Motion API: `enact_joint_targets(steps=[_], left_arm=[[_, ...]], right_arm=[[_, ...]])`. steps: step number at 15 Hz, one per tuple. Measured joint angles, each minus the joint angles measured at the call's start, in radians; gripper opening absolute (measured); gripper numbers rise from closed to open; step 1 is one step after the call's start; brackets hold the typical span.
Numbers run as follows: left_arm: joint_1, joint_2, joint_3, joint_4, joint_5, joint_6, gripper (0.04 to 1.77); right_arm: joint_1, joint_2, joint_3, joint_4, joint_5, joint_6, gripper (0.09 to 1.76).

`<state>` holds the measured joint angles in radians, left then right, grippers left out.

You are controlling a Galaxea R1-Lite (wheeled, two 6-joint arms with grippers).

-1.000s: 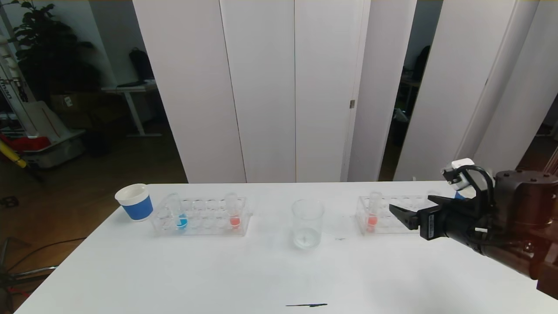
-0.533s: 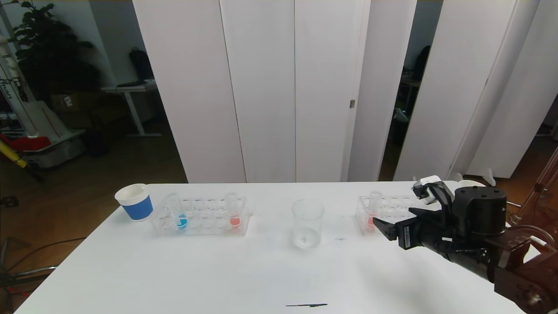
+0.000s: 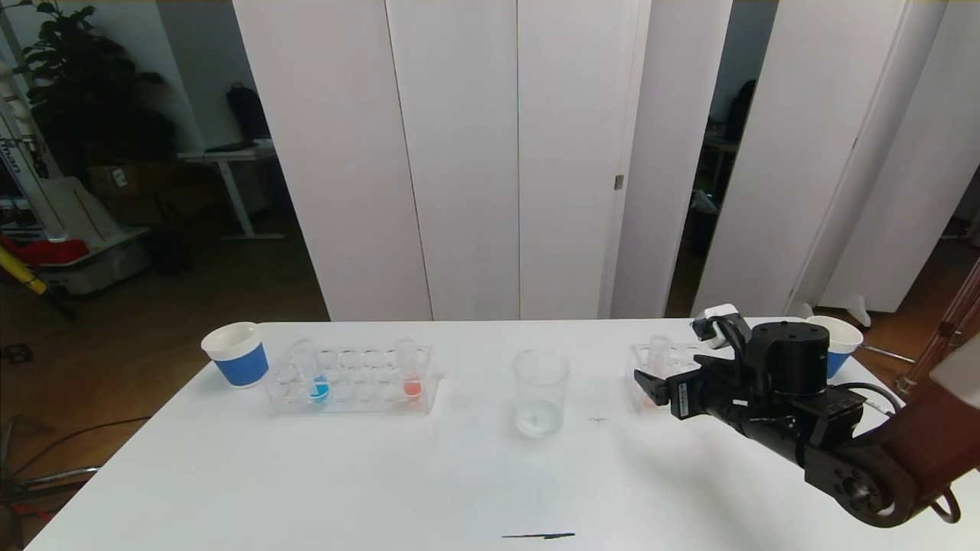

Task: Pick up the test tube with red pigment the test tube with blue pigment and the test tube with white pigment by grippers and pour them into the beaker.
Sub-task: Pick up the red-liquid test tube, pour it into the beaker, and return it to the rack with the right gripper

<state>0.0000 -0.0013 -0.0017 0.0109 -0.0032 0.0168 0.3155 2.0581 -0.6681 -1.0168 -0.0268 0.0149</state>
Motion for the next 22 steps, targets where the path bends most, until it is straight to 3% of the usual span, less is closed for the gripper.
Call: enact_joint_targets(steps=[13, 14, 15, 17, 18, 20, 22], left_arm=[[0.000, 0.000, 0.000, 0.000, 0.000, 0.000, 1.75], [0.000, 0.000, 0.000, 0.000, 0.000, 0.000, 1.75], [0.000, 0.000, 0.000, 0.000, 0.000, 0.000, 1.75], [0.000, 0.000, 0.000, 0.000, 0.000, 0.000, 1.75], [0.000, 0.000, 0.000, 0.000, 0.000, 0.000, 1.75], [0.000, 0.000, 0.000, 0.000, 0.000, 0.000, 1.75], [0.000, 0.000, 0.000, 0.000, 0.000, 0.000, 1.75]], right_arm=[[0.005, 0.099, -0.111, -0.013, 0.000, -0.005, 1.75], [0.005, 0.101, -0.113, -0.014, 0.000, -0.004, 1.63], [0.005, 0.103, -0.115, -0.014, 0.000, -0.004, 1.37], [0.003, 0.105, -0.118, -0.014, -0.002, -0.002, 0.52], [0.003, 0.106, -0.119, -0.014, -0.001, 0.001, 0.41], [0.003, 0.106, -0.123, -0.014, -0.001, 0.003, 0.63], [0.003, 0.107, -0.126, -0.013, 0.000, 0.003, 0.58]])
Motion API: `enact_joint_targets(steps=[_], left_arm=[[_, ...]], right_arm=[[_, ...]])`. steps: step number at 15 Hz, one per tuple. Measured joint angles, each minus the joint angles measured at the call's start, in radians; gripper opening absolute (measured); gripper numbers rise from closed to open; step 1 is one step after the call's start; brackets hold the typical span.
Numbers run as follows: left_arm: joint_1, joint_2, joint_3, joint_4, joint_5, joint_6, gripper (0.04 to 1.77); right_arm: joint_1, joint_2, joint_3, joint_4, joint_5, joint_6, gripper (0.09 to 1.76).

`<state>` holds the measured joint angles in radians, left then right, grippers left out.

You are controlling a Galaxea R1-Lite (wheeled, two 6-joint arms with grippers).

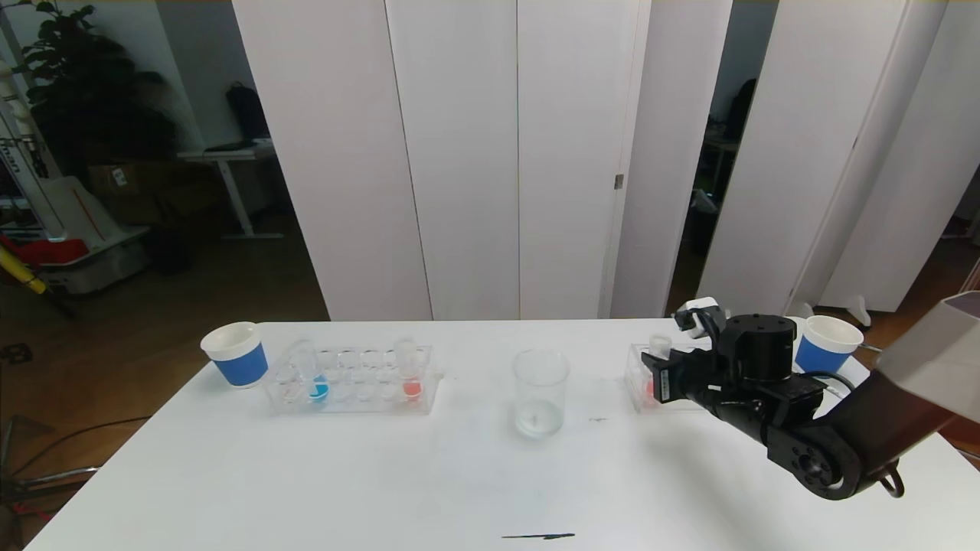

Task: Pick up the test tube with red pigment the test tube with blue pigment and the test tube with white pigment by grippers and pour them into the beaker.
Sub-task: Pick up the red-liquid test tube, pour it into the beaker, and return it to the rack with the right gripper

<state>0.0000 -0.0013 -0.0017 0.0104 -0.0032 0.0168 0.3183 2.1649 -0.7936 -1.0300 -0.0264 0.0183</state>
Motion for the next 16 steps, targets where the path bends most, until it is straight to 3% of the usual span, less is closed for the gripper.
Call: enact_joint_targets(steps=[16], left_arm=[[0.000, 0.000, 0.000, 0.000, 0.000, 0.000, 1.75]], right_arm=[[-0.023, -0.100, -0.034, 0.008, 0.010, 0.003, 0.58]])
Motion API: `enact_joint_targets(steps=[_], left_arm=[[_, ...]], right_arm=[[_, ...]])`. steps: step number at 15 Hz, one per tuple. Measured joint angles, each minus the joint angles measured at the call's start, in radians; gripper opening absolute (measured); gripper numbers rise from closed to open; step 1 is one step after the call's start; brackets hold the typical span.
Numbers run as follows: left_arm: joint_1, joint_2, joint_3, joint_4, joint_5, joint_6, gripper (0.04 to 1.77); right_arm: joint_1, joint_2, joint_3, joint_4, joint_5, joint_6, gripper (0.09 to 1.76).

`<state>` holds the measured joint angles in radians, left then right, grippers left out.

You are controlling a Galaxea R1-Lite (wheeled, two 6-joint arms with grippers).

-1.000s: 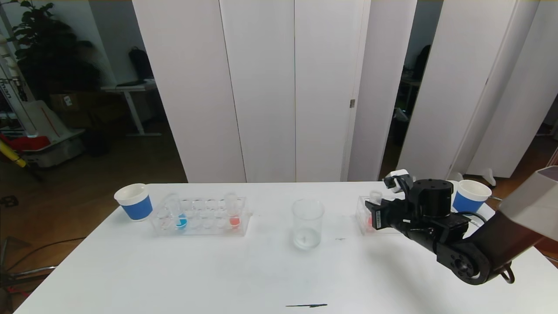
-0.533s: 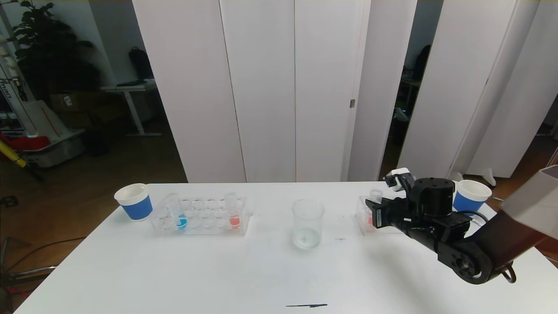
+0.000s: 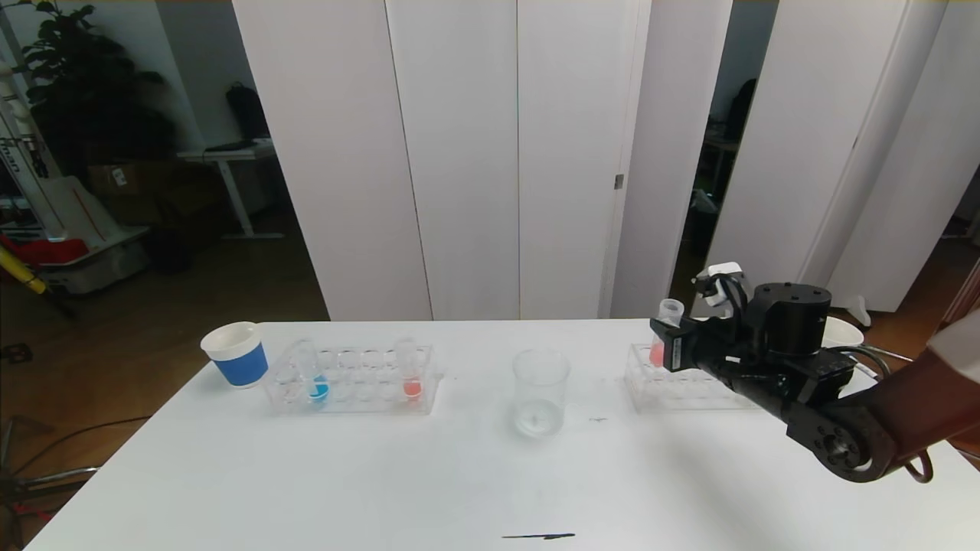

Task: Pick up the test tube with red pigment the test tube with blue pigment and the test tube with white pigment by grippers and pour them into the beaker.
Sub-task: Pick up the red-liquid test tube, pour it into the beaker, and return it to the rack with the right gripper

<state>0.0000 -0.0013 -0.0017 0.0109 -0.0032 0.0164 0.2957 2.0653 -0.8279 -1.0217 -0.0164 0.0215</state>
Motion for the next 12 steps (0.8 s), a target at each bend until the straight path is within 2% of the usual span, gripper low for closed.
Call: enact_joint_targets(steps=[3, 6, 7, 9, 12], left_arm=[[0.000, 0.000, 0.000, 0.000, 0.000, 0.000, 1.75], [0.000, 0.000, 0.000, 0.000, 0.000, 0.000, 1.75], [0.000, 0.000, 0.000, 0.000, 0.000, 0.000, 1.75], [0.000, 0.000, 0.000, 0.000, 0.000, 0.000, 1.75], [0.000, 0.000, 0.000, 0.000, 0.000, 0.000, 1.75]], right_arm=[[-0.001, -0.019, -0.084, 0.052, 0.008, -0.002, 0.58], [-0.001, -0.024, -0.221, 0.206, 0.043, -0.003, 0.58], [-0.001, -0.023, -0.270, 0.266, 0.083, -0.003, 0.58], [-0.004, -0.020, -0.362, 0.366, 0.233, -0.003, 0.58], [-0.008, 0.013, -0.483, 0.403, 0.353, -0.007, 0.58]])
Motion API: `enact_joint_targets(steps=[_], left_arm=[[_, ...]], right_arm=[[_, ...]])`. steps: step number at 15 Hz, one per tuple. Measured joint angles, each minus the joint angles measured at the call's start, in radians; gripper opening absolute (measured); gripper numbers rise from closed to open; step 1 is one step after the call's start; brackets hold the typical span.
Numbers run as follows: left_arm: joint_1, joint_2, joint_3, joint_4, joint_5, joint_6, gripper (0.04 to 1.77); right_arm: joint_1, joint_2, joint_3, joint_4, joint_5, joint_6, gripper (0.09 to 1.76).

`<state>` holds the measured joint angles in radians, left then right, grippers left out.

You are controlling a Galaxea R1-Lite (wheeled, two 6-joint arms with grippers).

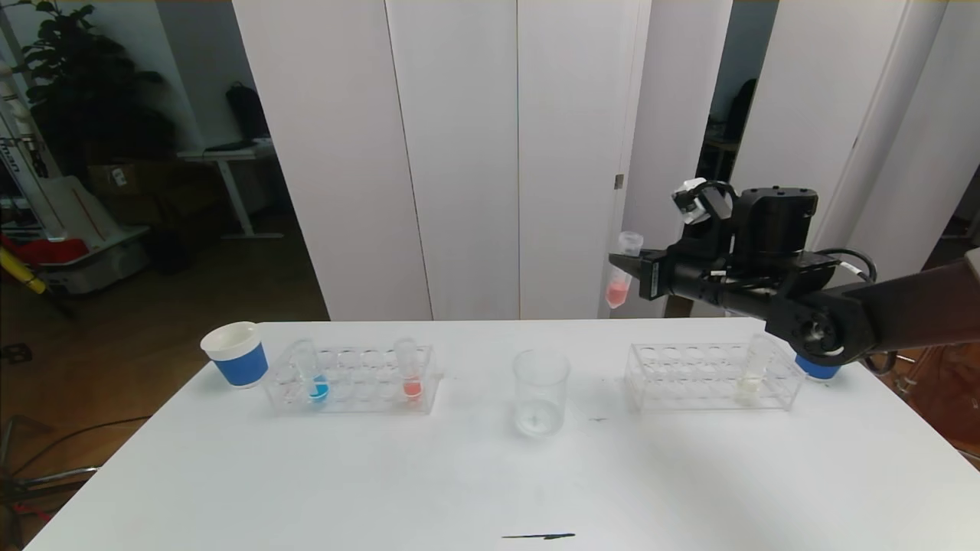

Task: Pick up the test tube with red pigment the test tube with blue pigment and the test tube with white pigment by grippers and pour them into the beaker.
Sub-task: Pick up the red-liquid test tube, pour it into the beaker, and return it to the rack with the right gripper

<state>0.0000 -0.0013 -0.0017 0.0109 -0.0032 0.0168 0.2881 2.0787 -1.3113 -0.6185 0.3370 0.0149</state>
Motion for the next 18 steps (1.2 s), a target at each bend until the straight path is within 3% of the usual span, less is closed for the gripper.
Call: enact_joint_targets(steps=[5, 9, 13, 18], left_arm=[[0.000, 0.000, 0.000, 0.000, 0.000, 0.000, 1.75], [0.000, 0.000, 0.000, 0.000, 0.000, 0.000, 1.75], [0.000, 0.000, 0.000, 0.000, 0.000, 0.000, 1.75], [0.000, 0.000, 0.000, 0.000, 0.000, 0.000, 1.75]], right_arm=[[0.009, 0.091, -0.168, 0.011, 0.144, -0.110, 0.58], [0.042, 0.149, -0.250, -0.002, 0.168, -0.226, 0.58], [0.071, 0.160, -0.191, -0.021, 0.164, -0.434, 0.58], [0.102, 0.152, -0.050, -0.271, 0.173, -0.535, 0.58]])
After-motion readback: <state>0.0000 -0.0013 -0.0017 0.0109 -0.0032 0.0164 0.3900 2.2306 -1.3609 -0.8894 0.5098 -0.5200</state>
